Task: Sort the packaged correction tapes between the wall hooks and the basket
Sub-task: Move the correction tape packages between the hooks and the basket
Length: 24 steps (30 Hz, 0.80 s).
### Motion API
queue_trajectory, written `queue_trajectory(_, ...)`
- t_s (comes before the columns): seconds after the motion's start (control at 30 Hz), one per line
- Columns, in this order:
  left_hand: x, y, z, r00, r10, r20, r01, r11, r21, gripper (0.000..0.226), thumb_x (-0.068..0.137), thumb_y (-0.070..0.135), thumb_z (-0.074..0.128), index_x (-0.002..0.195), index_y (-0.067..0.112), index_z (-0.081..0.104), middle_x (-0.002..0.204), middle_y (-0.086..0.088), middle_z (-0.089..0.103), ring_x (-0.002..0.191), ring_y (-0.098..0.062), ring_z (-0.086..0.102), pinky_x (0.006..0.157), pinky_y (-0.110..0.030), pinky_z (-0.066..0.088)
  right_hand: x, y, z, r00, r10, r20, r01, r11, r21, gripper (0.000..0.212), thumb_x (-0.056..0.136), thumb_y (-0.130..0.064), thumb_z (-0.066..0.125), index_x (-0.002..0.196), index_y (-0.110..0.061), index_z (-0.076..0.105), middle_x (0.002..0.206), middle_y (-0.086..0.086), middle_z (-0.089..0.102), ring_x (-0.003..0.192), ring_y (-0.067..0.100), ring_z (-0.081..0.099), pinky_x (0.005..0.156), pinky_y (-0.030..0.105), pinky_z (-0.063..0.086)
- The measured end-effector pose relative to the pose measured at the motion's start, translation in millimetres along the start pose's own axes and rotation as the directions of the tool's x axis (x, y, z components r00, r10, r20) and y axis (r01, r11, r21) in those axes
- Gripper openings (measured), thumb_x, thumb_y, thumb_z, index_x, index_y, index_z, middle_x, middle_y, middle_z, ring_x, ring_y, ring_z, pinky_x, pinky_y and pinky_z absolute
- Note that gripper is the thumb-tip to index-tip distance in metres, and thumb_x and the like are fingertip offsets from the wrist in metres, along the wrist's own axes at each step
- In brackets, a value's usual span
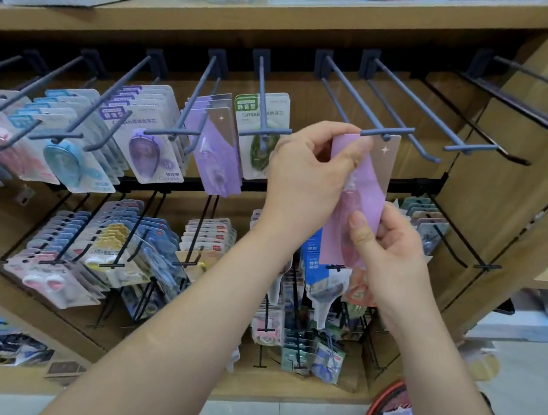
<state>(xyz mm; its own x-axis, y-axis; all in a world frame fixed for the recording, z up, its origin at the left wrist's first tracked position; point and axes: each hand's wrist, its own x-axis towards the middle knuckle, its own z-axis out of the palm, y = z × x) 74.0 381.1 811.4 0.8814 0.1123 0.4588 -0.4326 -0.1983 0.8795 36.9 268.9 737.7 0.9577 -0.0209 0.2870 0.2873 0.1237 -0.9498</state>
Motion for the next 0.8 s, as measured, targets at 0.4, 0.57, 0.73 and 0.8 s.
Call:
queue_trajectory(0.4, 2.4, 1.7, 1.6, 0.995, -0.081, 0.059, 0.085, 0.994, -0.063, 0.017, 0.087, 0.018, 0.074, 0.079, 0.032, 0.067, 0.075, 0.006, 0.066, 0.071, -0.008, 0.059, 0.065, -0.022, 0.050, -1.9, 6.5, -3.9, 0.998, 0.055, 0.039, -0.057, 0.996, 0.064, 0.034, 0.087, -0.035, 0.057, 0.116, -0.021, 0.065, 0.096, -0.008, 0.076, 0.091, 0.007, 0.069, 0.078, 0.022, 0.055)
queue_trajectory(0.57, 4.0, 1.0, 1.8, 0.994, -0.078, 0.070, 0.083, 0.995, -0.057, 0.014, 0.086, 0.018, 0.075, 0.078, 0.028, 0.068, 0.069, 0.001, 0.060, 0.066, -0.011, 0.053, 0.060, -0.028, 0.046, -2.7, 8.6, -4.6, 0.995, 0.087, 0.043, -0.091, 0.990, 0.109, 0.059, 0.072, -0.067, 0.072, 0.115, -0.027, 0.070, 0.111, -0.001, 0.074, 0.105, 0.016, 0.067, 0.091, 0.033, 0.054)
queue_trajectory(0.73, 3.5, -2.9, 1.6, 0.996, -0.046, 0.070, 0.047, 0.999, -0.019, 0.017, 0.088, 0.019, 0.073, 0.078, 0.032, 0.066, 0.072, 0.003, 0.061, 0.069, -0.010, 0.054, 0.063, -0.031, 0.048, -4.6, 4.4, -6.1, 0.995, 0.095, 0.034, -0.098, 0.991, 0.086, 0.036, 0.086, -0.052, 0.065, 0.110, -0.026, 0.070, 0.100, -0.003, 0.073, 0.095, 0.016, 0.065, 0.089, 0.043, 0.050)
queue_trajectory(0.8, 4.3, -7.2, 0.4, 0.994, 0.039, 0.101, -0.045, 0.997, 0.062, 0.008, 0.089, 0.022, 0.070, 0.087, 0.029, 0.069, 0.076, 0.013, 0.064, 0.074, -0.007, 0.058, 0.071, -0.031, 0.052, -5.0, 3.6, -6.5, 0.999, 0.050, 0.000, -0.050, 0.997, -0.059, 0.035, 0.088, -0.059, 0.062, 0.105, -0.029, 0.067, 0.092, 0.002, 0.071, 0.084, 0.023, 0.064, 0.080, 0.048, 0.052)
